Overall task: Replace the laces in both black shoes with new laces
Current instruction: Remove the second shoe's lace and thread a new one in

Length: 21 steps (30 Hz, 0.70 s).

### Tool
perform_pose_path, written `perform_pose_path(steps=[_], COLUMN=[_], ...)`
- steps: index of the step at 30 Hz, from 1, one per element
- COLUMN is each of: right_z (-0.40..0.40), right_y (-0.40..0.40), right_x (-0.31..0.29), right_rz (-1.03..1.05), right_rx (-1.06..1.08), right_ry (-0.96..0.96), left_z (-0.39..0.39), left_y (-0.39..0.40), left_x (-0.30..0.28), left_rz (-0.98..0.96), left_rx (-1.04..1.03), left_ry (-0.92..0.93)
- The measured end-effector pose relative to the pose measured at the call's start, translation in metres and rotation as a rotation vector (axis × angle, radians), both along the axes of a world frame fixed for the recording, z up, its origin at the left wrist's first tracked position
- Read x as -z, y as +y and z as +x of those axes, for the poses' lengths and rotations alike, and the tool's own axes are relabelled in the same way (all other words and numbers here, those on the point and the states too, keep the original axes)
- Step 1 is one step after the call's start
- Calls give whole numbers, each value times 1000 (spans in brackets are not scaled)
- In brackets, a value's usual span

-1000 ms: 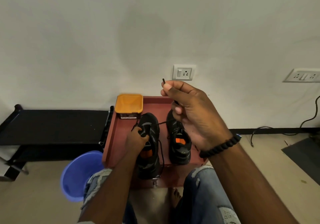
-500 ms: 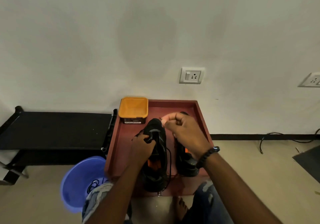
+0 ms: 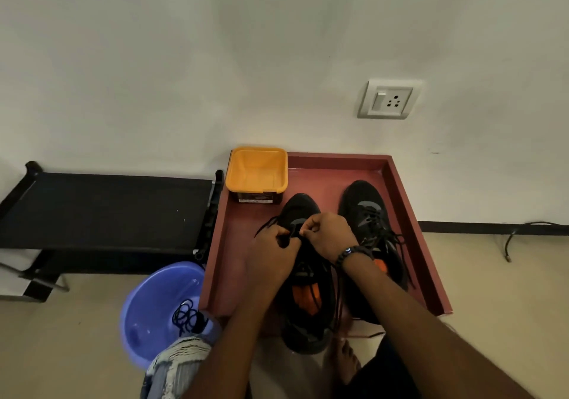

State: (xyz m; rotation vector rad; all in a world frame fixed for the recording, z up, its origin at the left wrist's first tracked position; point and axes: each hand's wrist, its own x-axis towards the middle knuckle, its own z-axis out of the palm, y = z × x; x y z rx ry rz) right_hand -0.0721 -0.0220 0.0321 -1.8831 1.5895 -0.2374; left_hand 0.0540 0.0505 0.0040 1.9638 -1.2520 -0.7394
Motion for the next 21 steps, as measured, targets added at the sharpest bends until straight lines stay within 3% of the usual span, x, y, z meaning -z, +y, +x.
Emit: perform_pose_path(steps=[15,21], right_z=[-6,2], right_y=[9,11], right_x=[20,25], right_rz=[1,-33], right_rx=[62,99], right_ry=[-219,-199], left_z=[9,16], left_y=[3,3], left_x=[4,7], left_rz=[-8,-2], left_rx=[34,40], left_ry=[99,215])
